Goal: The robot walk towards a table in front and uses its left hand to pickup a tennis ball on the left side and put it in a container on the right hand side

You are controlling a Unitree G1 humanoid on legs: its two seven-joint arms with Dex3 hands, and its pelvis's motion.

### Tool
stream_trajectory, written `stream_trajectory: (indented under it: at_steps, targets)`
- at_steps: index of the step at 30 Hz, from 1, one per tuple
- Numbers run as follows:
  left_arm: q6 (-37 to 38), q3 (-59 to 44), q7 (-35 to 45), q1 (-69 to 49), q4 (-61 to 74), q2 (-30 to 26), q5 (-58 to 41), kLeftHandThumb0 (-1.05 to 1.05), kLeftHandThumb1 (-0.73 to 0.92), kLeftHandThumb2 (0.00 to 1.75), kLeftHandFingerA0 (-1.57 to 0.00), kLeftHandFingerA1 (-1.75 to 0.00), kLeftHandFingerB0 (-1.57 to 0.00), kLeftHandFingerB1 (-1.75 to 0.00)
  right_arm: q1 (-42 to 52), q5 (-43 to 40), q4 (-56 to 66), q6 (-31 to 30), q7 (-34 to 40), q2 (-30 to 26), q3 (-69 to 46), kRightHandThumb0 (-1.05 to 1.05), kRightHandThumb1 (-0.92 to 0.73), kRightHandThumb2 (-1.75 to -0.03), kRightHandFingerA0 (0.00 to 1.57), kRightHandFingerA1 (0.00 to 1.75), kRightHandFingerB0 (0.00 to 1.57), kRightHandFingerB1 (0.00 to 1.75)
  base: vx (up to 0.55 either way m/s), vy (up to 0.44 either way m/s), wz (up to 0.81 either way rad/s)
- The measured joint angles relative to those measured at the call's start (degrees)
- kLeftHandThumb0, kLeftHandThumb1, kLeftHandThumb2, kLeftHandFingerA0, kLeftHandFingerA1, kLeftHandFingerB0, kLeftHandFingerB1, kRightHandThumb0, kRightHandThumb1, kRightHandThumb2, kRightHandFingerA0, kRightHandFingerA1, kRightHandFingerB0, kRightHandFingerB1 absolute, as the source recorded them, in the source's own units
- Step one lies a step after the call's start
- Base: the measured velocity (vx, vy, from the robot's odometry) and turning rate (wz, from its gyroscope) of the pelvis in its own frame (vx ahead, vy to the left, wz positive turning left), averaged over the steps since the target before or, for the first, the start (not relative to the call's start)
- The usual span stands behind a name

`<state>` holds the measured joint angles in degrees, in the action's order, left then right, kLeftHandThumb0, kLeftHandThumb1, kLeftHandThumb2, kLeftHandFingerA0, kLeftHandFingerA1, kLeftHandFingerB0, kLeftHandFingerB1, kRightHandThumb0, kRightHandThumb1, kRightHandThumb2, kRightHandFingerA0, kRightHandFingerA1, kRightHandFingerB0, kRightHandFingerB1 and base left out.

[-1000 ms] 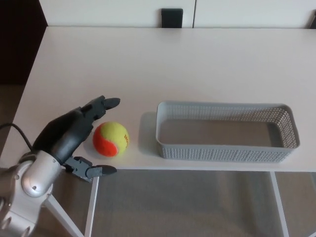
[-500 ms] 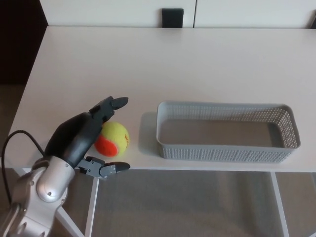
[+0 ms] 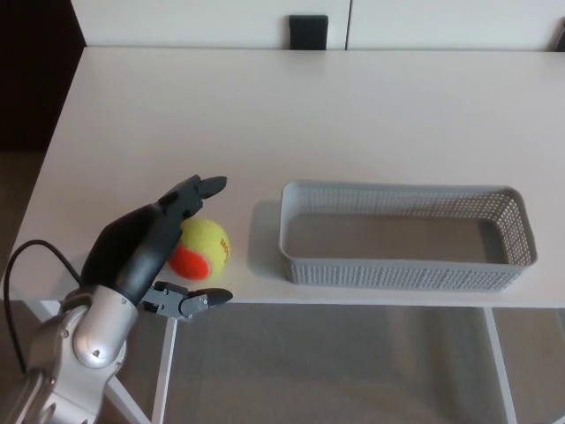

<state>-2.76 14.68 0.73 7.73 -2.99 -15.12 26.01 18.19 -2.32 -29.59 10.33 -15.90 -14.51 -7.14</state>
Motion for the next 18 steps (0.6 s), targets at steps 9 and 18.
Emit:
stream_trajectory:
  at_steps: [9, 18]
  targets:
    - [0.0, -0.3, -0.6, 0.2, -0.6, 0.2, 0.8, -0.42, 0.38, 0.60, -0.37, -0.45, -0.23, -0.34, -0.1, -0.1, 1.0, -0.8, 0.0, 0.0, -0.1, -0.24, -0.63, -0.58, 0.70, 0.49, 0.52, 0.43, 0.00, 0.000, 0.00]
    - [-0.4, -0.7, -1.3, 0.8, -1.7, 1.1, 1.3, -0.40, 0.38, 0.59, -0.37, -0.45, -0.23, -0.34, -0.3, -0.1, 1.1, -1.1, -0.1, -0.1, 0.0, -0.25, -0.62, -0.58, 0.70, 0.49, 0.53, 0.43, 0.00, 0.000, 0.00]
